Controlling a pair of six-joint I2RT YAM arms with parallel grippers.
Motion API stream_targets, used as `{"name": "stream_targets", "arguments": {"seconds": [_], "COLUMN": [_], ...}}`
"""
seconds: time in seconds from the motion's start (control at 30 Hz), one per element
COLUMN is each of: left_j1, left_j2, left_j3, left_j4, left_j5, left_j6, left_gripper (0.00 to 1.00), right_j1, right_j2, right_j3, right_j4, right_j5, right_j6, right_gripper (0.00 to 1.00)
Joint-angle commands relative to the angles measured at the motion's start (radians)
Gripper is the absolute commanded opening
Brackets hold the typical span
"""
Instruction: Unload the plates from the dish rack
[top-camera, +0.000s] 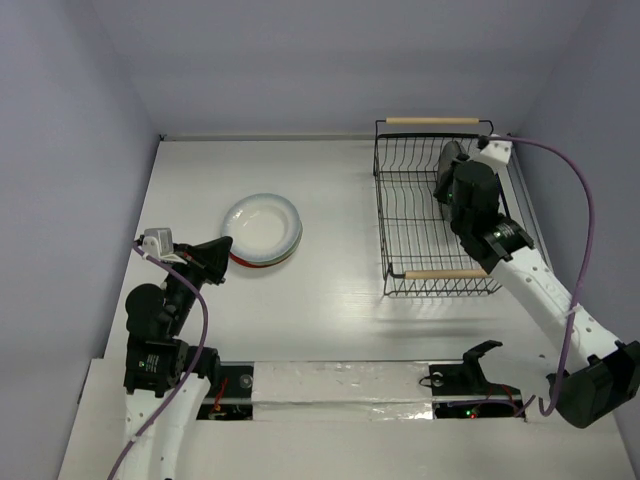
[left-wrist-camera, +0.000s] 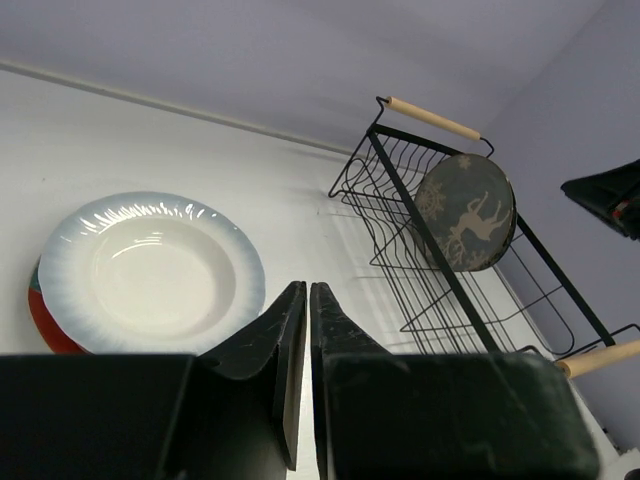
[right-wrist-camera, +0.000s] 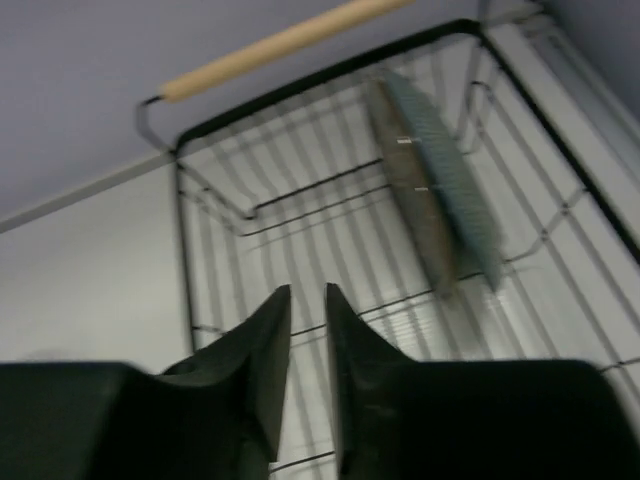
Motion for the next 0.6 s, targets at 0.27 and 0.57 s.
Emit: {"name": "stream_targets", "arguments": {"seconds": [0.27, 0.57], "left_j1": [-0.012, -0.012], "left_j2": [-0.007, -0.001], "left_j3": [0.015, 0.014], "left_j4": [0.036, 0.042], "left_j5": [0.002, 0.012], "left_j6": [0.002, 0.004], "left_gripper": [0.13, 0.16], "right_j1": [-0.222, -0.306], "right_j2": [0.142, 0.26], "right_j3": [-0.014, -0.014], "right_j4": [-0.042, 0.021], "right_j5": [-0.103, -0.149], "right_j6": [-0.061, -0.067], "right_gripper": [0.46, 0.45]}}
